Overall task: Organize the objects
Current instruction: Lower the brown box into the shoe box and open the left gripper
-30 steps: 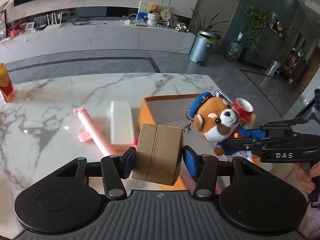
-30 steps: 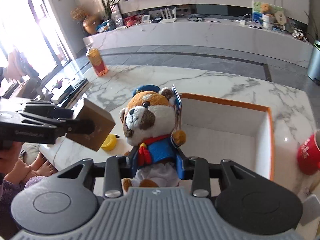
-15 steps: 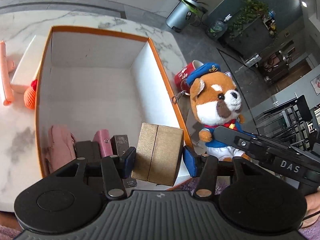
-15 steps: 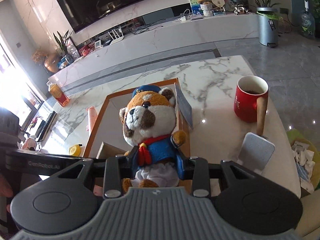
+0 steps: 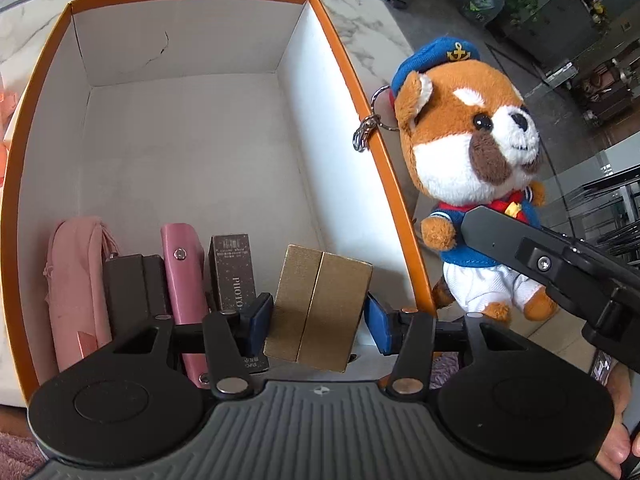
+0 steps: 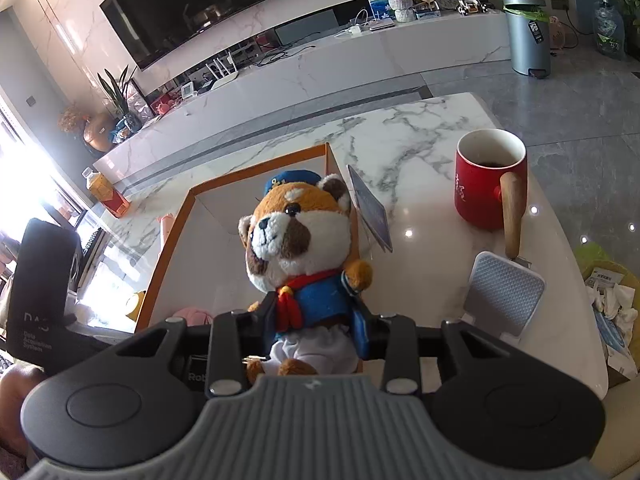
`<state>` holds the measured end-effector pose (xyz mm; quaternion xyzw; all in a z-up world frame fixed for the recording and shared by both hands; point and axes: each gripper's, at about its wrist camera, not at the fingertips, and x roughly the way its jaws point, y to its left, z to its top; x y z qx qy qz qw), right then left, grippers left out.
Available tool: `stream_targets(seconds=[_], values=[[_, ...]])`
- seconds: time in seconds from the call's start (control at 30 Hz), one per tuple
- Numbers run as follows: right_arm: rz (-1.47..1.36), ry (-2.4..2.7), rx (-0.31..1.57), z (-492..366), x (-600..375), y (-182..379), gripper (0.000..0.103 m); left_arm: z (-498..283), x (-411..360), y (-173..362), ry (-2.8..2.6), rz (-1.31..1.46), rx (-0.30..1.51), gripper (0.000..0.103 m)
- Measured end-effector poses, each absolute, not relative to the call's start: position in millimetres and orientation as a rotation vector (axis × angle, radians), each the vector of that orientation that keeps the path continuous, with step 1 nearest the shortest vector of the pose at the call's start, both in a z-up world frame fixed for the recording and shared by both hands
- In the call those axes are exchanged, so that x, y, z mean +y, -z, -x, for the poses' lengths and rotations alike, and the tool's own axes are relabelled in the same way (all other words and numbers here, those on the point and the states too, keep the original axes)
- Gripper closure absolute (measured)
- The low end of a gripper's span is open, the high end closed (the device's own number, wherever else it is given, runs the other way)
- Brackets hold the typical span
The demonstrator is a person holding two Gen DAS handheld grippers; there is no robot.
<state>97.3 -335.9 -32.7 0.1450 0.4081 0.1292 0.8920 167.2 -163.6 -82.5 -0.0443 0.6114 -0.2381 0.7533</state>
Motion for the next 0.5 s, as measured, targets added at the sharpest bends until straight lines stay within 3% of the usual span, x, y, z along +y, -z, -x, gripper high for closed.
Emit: stream_targets(seconds=[0.4, 0.5], values=[[-0.307, -0.276, 0.861, -100, -335, 39, 0.064, -166, -152, 93, 0.536, 0.067, 1.407, 0.049], [-0.315, -0.284, 0.857, -100, -332, 35, 0.064, -163, -137, 84, 0.582, 0.089, 1.38, 0.054]])
